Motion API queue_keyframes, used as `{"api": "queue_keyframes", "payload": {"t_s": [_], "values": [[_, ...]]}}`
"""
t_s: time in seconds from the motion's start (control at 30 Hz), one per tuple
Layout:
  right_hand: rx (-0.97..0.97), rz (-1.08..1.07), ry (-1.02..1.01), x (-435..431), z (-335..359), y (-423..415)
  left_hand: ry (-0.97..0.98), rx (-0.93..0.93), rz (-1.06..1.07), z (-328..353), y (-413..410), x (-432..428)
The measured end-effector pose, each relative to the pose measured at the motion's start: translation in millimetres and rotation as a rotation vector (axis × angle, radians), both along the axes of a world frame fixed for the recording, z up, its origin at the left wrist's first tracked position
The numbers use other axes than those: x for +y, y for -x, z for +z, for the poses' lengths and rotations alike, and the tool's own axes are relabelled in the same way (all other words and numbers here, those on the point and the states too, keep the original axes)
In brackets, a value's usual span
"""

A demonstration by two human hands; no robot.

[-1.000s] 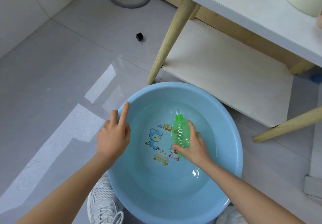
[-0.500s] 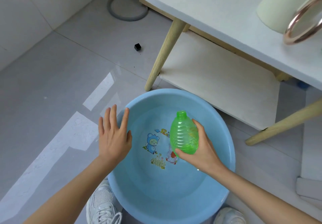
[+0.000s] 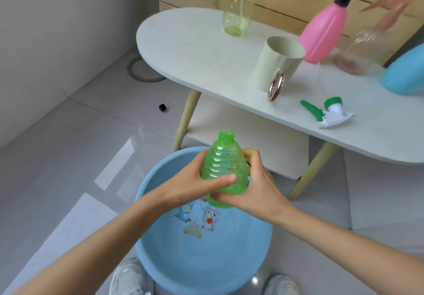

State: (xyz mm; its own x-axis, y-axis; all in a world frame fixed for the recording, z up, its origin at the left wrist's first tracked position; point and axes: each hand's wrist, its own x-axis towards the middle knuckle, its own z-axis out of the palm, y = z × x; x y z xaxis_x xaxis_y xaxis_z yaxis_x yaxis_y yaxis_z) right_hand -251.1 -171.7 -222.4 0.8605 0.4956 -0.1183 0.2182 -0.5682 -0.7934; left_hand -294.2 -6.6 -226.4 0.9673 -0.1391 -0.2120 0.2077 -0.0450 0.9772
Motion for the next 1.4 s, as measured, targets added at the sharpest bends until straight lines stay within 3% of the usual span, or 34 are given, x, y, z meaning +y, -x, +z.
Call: {"api": "queue_keyframes", "payload": {"t_s": [0.23, 0.37, 0.43, 0.53, 0.63, 0.83, 0.9, 1.17, 1.4], "values": [[-0.062, 0.048, 0.046, -5.8, 55.8, 10.7, 0.001, -0.094, 0.032, 51.4, 4.5, -11.5], [-0.099, 0.186, 0.183, -22.6, 96.3, 3.6, -0.131, -0.121, 0.099, 63.7, 9.4, -8.9], [-0.145, 0.126, 0.163, -30.1, 111.7, -7.0, -0.176, -0.133, 0.124, 69.3, 10.9, -6.0], [-0.137, -0.139, 0.063, -32.5, 120.5, -40.0, -0.219, -0.117, 0.171, 70.4, 12.2, -1.4], [0.065, -0.308, 0.006, -21.8, 119.9, -73.0, -0.261, -0.086, 0.173, 66.4, 12.5, 4.6], [0.557, -0.458, -0.356, 17.6, 120.1, -94.0, -0.392, -0.103, 0.176, 54.6, 14.9, 15.6], [0.632, -0.497, -0.403, 23.1, 115.7, -98.1, -0.403, -0.109, 0.185, 47.8, 15.8, 21.9], [0.407, -0.544, -0.503, 11.4, 112.7, -86.4, -0.401, -0.072, 0.224, 30.7, 22.4, 43.9], [0.363, -0.275, -0.478, -12.8, 115.9, -36.0, -0.423, -0.045, 0.287, 8.0, 32.9, 54.3]]}}
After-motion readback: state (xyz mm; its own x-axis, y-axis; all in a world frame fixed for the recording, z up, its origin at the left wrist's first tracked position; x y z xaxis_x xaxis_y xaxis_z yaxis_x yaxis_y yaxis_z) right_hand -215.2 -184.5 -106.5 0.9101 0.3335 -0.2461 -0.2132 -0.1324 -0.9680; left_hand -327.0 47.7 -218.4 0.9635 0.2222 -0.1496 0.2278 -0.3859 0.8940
